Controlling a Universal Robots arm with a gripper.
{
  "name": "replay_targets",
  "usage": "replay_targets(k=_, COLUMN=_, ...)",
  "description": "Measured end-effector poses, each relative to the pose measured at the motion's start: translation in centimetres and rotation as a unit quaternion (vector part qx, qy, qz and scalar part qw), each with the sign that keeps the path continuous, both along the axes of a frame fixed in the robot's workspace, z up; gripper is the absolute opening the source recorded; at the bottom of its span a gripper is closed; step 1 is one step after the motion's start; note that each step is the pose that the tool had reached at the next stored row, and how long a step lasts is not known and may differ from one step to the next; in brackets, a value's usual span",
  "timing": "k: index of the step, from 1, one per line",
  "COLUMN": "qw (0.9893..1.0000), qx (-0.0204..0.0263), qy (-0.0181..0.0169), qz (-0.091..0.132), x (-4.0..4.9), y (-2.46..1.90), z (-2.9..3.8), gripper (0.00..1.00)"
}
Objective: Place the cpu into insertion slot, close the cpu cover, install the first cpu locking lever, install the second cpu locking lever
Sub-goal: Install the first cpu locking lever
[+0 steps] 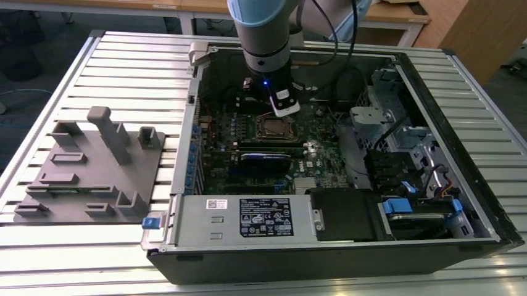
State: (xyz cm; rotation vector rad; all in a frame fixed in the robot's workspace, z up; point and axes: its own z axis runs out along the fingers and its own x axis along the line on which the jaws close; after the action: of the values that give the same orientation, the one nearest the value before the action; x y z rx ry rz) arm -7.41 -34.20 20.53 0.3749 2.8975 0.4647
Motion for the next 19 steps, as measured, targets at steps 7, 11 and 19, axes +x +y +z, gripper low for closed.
replay_targets(k=7, qw=1.0, qx=-0.0002, qy=0.0, qz=-0.001, x=0.0, y=0.01, z=-0.17, gripper=0.1)
replay_targets(k=11, qw=1.0, qx=-0.0002, qy=0.0, qz=-0.001, x=0.0, y=0.01, z=-0.21, gripper=0.1)
replay_targets(k=19, qw=1.0, qx=-0.0001, qy=0.0, qz=-0.001, x=0.0, y=0.01, z=-0.37, gripper=0.1)
